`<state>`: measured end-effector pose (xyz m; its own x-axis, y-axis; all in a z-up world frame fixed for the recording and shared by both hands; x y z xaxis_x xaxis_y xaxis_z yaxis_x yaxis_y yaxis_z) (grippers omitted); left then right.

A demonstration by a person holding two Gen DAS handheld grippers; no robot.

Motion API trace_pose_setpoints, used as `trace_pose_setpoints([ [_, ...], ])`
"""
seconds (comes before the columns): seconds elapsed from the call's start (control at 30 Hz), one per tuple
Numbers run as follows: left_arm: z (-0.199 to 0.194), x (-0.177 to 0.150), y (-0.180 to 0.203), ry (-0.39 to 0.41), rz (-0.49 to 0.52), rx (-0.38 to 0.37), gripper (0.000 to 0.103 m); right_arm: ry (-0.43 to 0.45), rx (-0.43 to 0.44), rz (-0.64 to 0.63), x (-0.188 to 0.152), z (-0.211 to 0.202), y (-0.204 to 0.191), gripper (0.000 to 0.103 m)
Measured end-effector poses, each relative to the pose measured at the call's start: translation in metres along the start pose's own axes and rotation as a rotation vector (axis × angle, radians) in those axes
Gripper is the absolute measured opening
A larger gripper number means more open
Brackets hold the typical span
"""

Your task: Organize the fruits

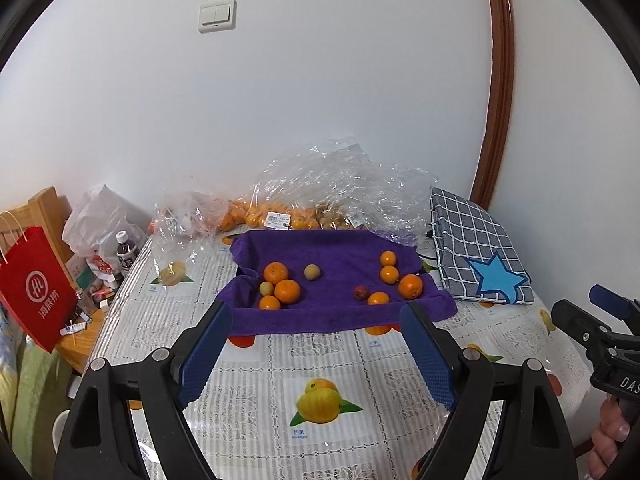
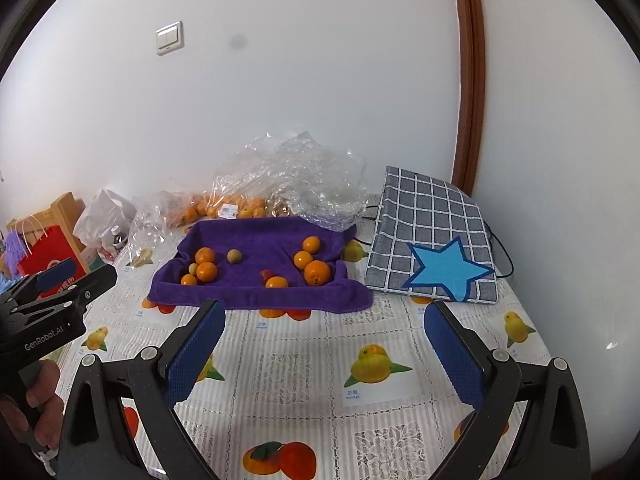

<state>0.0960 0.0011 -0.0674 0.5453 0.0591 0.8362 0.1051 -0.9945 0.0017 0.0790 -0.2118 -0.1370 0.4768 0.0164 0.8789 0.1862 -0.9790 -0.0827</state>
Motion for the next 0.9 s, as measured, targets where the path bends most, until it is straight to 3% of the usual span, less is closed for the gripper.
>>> trace_pose_setpoints([
  [0.9,0.0014,-0.0018,-0.0075,-0.005,-0.019,0.01,0.086,0.006,-0.009,-0.01,-0.0002,-0.0006,-0.0038,0.099],
])
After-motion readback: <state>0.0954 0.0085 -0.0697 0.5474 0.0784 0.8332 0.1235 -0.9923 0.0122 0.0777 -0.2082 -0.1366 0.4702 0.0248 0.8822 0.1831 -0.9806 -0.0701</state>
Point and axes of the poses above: each gripper's, at about its wrist camera, not at the fingertips, and z roughly the way its jaws point, y to its right, x to its top, the point moved 10 cm from there along z, roughly the way its jaws point, and after that the axes turned 5 degrees about x, right-handed, at the moved point
